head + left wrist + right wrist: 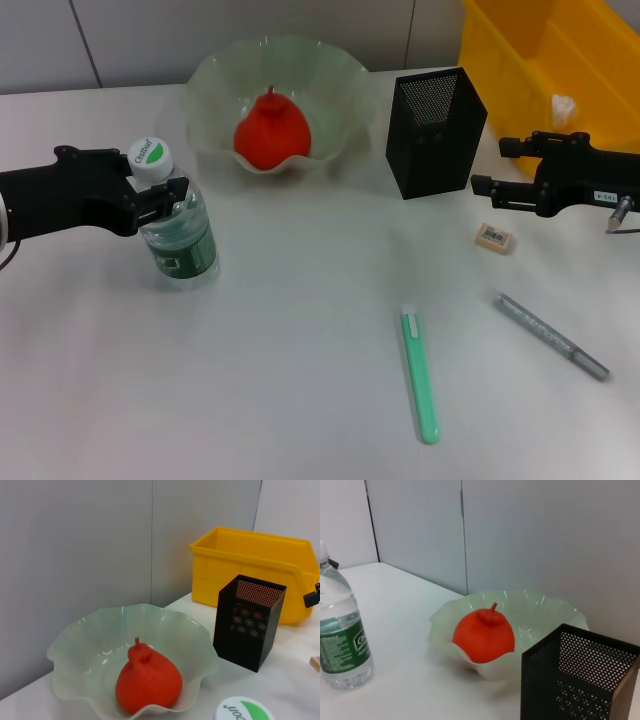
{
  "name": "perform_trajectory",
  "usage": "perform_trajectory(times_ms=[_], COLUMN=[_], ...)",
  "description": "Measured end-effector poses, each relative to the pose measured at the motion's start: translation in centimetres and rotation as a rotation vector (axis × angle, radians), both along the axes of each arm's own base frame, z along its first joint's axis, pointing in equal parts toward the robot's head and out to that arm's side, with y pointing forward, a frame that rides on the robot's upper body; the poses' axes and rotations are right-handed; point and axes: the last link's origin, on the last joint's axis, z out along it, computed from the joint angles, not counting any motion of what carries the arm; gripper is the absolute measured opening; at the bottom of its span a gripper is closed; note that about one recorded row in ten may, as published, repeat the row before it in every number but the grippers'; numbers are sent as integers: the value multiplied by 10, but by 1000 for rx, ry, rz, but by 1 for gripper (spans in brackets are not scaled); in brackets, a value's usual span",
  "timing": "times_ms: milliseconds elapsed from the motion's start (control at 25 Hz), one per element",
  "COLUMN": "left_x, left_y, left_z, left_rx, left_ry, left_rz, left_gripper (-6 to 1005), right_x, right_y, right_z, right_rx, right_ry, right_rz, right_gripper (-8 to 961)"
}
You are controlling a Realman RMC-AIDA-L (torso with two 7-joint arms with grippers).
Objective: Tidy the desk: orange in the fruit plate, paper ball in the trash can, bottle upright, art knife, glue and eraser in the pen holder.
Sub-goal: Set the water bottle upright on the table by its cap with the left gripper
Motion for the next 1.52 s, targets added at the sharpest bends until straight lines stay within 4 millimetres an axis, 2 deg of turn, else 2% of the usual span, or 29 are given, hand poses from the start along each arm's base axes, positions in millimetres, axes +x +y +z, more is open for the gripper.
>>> perform_trajectory(times_ms=[680,1080,1520], left_x=[12,14,21], left_y=[3,3,5], left_z=[5,7,14], left_rx=[10,10,39], left_ry=[-11,-16,-21], left_rz=[-24,-26,-48], left_gripper=[448,552,550], right_x=[2,3,3], right_y=[-2,-3,-3], right_z=[0,1,1], right_rx=[0,5,7], right_ry=[0,6,6], right_rz=[-4,-7,-8], right_gripper=[703,703,703])
